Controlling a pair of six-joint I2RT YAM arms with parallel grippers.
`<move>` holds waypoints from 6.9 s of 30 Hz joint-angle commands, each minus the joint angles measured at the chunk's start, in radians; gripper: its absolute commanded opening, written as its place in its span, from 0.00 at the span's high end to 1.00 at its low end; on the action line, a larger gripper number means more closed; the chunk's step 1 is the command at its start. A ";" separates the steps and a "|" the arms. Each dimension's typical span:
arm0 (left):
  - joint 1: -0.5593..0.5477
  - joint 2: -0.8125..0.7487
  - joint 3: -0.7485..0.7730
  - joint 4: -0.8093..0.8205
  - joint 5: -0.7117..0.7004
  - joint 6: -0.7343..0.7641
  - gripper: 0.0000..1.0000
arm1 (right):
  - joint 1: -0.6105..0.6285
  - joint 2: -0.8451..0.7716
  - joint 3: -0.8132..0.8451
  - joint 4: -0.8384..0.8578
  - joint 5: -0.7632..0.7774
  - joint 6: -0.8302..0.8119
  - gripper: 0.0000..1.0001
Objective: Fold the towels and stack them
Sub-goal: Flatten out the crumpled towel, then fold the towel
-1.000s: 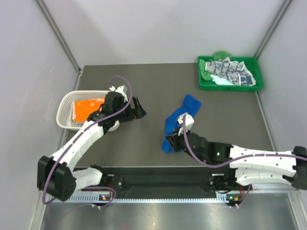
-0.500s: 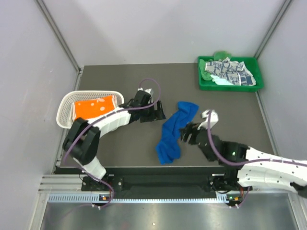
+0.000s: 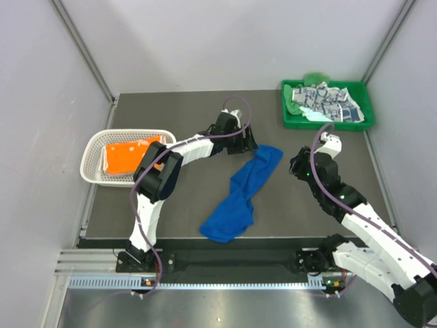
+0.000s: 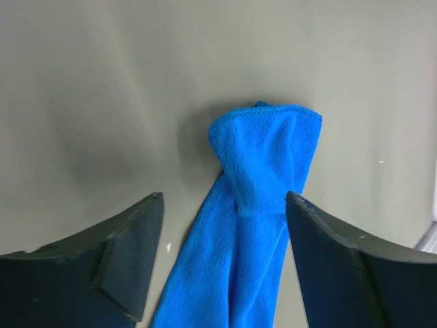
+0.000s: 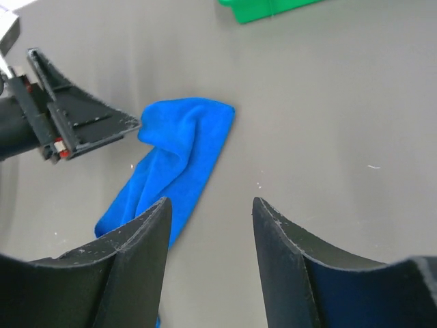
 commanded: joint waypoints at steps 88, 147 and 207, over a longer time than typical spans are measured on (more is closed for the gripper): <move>0.013 -0.380 -0.187 -0.295 -0.196 0.123 1.00 | -0.166 0.926 0.163 0.701 -0.358 -0.041 0.63; 0.014 -0.929 0.631 -0.534 -0.076 0.405 1.00 | -0.133 0.132 1.153 0.026 -0.539 -0.337 1.00; 0.419 -0.165 -0.029 0.322 0.232 0.037 1.00 | -0.381 0.932 0.650 0.565 -0.665 -0.187 1.00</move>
